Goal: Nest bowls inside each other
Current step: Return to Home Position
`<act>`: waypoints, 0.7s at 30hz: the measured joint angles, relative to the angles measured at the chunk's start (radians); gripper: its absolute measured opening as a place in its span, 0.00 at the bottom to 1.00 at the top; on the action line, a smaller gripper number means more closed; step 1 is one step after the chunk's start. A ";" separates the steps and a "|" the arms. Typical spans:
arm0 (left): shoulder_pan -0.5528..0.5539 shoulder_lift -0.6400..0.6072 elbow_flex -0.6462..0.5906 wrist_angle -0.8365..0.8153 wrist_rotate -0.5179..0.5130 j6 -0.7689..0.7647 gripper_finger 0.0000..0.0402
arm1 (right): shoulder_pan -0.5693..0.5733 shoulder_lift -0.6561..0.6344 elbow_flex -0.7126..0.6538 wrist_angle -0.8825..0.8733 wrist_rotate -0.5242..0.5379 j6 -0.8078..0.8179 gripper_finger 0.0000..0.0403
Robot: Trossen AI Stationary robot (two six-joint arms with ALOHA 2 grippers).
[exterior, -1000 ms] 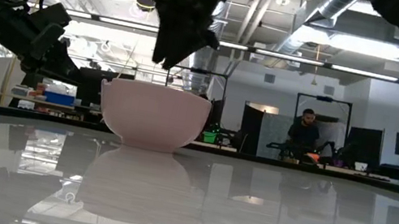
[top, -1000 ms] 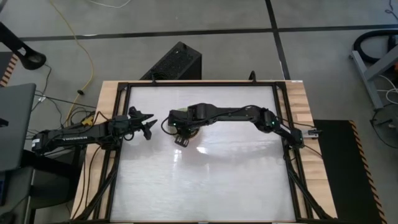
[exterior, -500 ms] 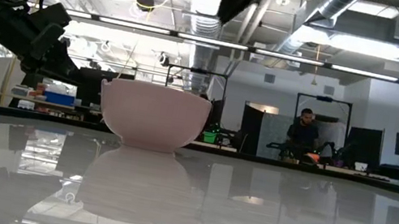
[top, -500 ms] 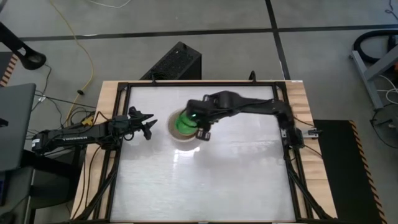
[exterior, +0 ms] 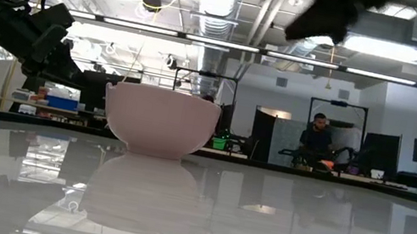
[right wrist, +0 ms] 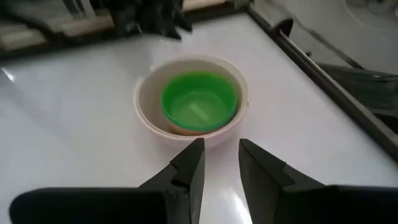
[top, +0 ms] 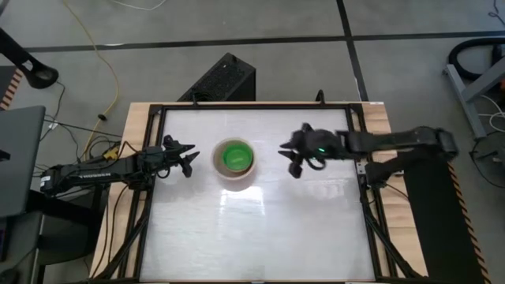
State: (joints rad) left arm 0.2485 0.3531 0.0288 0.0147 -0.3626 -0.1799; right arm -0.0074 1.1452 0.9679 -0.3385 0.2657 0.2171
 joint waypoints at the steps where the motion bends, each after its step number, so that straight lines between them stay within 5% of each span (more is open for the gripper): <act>1: 0.000 0.000 0.000 0.000 0.000 0.000 0.39 | 0.000 -0.054 -0.102 0.106 -0.004 0.022 0.29; 9: 0.000 0.000 0.000 0.000 0.000 0.000 0.39 | 0.014 -0.271 -0.651 0.752 -0.059 0.149 0.28; 21: 0.000 0.000 0.000 0.000 0.000 0.000 0.39 | 0.068 -0.354 -0.876 0.956 -0.059 0.089 0.15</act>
State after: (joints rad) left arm 0.2485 0.3531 0.0287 0.0147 -0.3626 -0.1799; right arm 0.0601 0.7915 0.0919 0.6170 0.2068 0.3066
